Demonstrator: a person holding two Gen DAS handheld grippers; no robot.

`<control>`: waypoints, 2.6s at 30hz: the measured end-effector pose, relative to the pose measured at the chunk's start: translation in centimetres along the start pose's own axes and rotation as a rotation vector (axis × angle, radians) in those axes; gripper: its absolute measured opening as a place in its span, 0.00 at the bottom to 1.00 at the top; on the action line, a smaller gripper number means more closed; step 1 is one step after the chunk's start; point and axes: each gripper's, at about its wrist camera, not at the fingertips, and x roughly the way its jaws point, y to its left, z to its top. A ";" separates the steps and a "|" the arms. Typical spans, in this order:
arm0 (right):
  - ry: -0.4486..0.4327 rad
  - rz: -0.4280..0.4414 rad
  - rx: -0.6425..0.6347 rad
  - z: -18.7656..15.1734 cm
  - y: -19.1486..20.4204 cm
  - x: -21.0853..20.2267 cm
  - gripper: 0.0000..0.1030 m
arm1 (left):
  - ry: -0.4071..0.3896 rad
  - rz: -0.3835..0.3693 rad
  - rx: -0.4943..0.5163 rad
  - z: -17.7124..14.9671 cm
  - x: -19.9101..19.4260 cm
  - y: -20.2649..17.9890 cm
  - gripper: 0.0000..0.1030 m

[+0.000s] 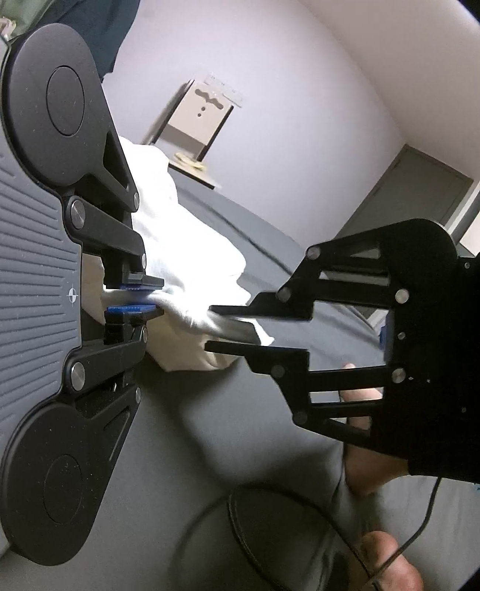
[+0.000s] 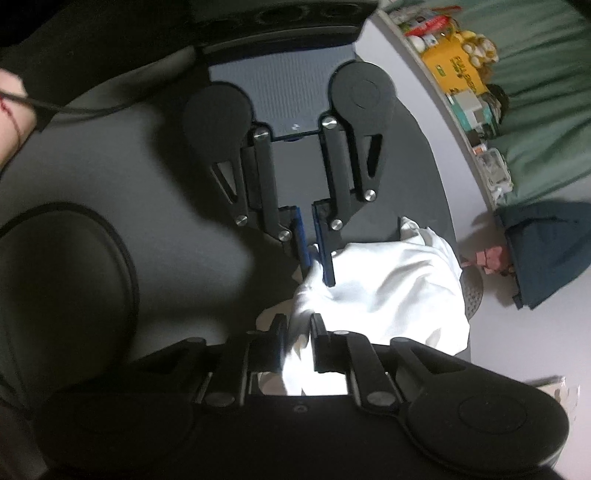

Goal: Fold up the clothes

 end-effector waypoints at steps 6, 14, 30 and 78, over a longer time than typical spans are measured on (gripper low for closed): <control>0.016 -0.010 0.128 -0.4 -1.1 -0.2 0.48 | 0.030 0.102 0.024 -1.0 0.7 -0.4 0.05; -0.058 0.204 0.672 -2.5 -6.6 -0.4 0.38 | 0.061 0.115 -0.018 -1.5 -0.6 -0.2 0.05; -0.064 0.482 1.143 -6.6 -9.3 2.5 0.20 | -0.005 0.048 -0.015 -1.6 0.0 -1.8 0.05; -0.063 0.123 0.395 -1.8 -3.4 -0.6 0.03 | 0.025 -0.063 -0.130 -1.4 0.4 -0.5 0.41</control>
